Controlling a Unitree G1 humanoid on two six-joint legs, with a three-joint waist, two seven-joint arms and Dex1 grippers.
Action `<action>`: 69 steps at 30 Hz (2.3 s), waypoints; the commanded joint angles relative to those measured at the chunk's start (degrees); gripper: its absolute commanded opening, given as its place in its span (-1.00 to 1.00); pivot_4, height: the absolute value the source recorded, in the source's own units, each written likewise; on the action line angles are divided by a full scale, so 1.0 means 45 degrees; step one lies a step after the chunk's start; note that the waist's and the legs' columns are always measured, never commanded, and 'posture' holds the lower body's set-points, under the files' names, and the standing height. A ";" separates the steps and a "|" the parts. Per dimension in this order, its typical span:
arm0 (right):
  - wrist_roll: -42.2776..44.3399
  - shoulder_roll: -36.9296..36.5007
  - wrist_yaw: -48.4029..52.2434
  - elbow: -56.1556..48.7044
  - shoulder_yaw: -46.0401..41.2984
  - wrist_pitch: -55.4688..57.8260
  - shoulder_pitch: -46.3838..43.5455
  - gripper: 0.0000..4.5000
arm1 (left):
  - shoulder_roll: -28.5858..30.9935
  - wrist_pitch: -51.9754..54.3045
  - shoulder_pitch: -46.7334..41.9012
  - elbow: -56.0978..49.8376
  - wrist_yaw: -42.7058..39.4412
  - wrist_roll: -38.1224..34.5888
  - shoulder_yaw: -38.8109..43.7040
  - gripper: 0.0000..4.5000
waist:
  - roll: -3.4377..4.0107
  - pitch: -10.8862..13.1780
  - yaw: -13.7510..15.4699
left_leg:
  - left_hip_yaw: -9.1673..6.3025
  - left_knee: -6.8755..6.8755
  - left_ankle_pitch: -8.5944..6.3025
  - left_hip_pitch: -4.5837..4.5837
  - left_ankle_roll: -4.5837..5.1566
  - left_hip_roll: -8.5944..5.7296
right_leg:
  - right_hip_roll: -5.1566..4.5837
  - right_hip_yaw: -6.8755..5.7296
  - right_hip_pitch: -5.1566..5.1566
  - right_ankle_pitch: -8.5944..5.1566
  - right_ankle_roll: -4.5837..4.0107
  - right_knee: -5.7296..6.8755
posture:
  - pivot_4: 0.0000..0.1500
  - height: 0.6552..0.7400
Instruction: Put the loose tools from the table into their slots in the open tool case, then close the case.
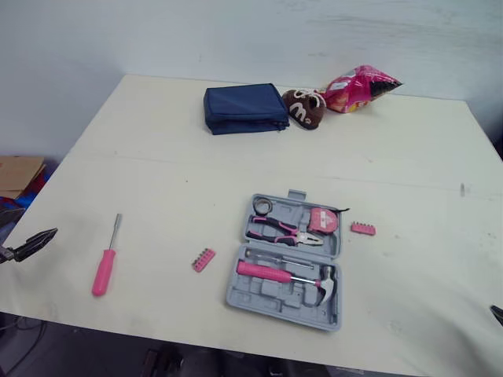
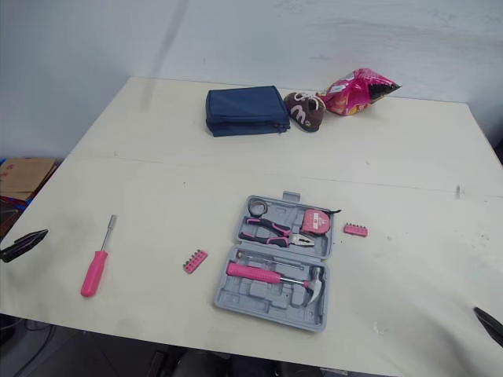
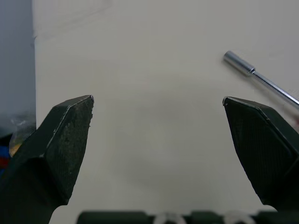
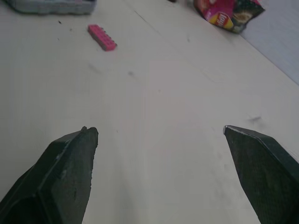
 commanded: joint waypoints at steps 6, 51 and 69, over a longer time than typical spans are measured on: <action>0.1025 0.0440 -0.0325 -0.4770 0.1468 0.2132 0.0322 1.00 | -0.0878 0.1914 0.3488 -0.5042 -0.0230 -0.1644 0.1507 0.99 | 0.0001 0.0001 0.0018 | -0.0007 0.0001 -0.0009 -0.0013 -0.0014 0.0013 | 0.0010 -0.0001 -0.0006 -0.0005 0.0003 -0.0004 | 1.00 1.00; 0.0586 0.1646 -0.1903 -1.0166 0.5431 0.4613 -0.1196 1.00 | -0.7484 1.2176 0.6409 -2.0169 0.9564 0.1399 -0.6805 0.88 | -0.0040 0.0037 0.0162 | -0.0086 0.0171 -0.0004 -0.0020 0.0041 0.0011 | 0.0050 0.0019 0.0095 0.0016 0.0034 0.0004 | 1.00 1.00; 0.0751 0.1355 -0.1783 -1.0676 0.4466 0.4568 0.0523 1.00 | -0.6523 0.8263 0.4798 -1.9860 0.7075 0.1131 -0.6182 -0.70 | 0.0008 0.0021 0.0413 | -0.0086 0.0164 -0.0028 -0.0047 0.0044 0.0009 | 0.0044 0.0012 0.0076 0.0016 0.0032 -0.0022 | 1.00 1.00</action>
